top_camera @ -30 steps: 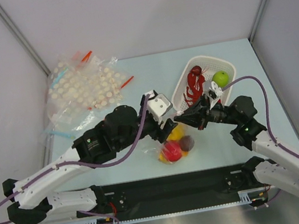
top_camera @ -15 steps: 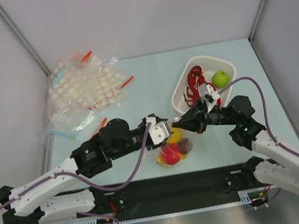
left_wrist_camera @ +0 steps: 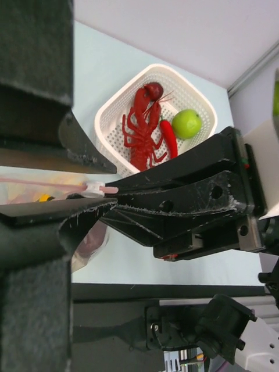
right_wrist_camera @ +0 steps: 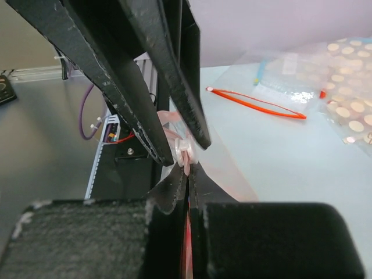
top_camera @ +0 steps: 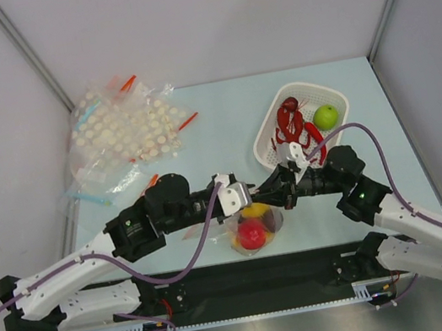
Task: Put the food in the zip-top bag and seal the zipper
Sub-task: Zip the zipper food storage bag at the center of the board.
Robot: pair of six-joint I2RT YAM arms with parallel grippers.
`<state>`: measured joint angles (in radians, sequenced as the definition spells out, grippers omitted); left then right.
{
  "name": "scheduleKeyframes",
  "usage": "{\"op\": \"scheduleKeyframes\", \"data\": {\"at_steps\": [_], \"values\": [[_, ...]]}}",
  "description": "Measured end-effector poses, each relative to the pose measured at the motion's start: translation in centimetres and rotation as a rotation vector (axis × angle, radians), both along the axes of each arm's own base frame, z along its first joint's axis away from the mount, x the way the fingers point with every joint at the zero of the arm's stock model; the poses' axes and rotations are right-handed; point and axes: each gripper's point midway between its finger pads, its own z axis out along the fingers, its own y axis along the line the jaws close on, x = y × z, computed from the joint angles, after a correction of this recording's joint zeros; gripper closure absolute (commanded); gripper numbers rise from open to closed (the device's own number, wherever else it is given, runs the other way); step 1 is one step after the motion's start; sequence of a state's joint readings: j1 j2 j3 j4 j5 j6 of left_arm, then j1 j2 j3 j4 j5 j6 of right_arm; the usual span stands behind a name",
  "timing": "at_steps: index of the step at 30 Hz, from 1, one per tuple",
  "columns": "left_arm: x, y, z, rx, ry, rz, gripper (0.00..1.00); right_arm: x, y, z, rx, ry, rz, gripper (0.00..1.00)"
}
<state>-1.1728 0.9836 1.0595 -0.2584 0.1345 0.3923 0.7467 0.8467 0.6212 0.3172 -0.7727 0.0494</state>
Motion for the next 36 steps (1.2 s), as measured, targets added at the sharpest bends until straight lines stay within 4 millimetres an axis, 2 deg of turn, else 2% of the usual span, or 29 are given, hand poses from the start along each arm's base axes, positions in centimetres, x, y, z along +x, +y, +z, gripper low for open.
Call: {"op": "scheduleKeyframes", "data": {"at_steps": [2,6,8,14,15,27,36], "values": [[0.0,-0.1,-0.4,0.015,0.008,-0.007,0.74,0.1,-0.1,0.0,-0.002,-0.007,-0.012,1.00],[-0.2,-0.2,-0.9,0.031,0.020,-0.019,0.60,0.3,-0.3,0.2,0.002,-0.024,-0.031,1.00],[-0.3,-0.2,-1.1,0.034,0.029,-0.025,0.61,0.3,-0.4,0.3,0.004,-0.027,-0.037,1.00],[-0.5,0.0,-1.2,0.038,0.042,-0.028,0.89,0.1,-0.4,0.2,-0.001,-0.024,-0.031,1.00],[-0.4,0.0,-1.2,0.038,0.044,-0.027,0.99,0.1,-0.4,0.2,-0.002,-0.024,-0.029,1.00],[-0.4,0.0,-0.7,0.023,0.054,-0.020,1.00,0.2,-0.8,0.8,0.015,-0.040,-0.059,1.00],[0.0,0.2,-0.5,0.012,0.064,0.012,1.00,0.8,-2.2,1.6,0.059,-0.085,-0.163,1.00]]}}
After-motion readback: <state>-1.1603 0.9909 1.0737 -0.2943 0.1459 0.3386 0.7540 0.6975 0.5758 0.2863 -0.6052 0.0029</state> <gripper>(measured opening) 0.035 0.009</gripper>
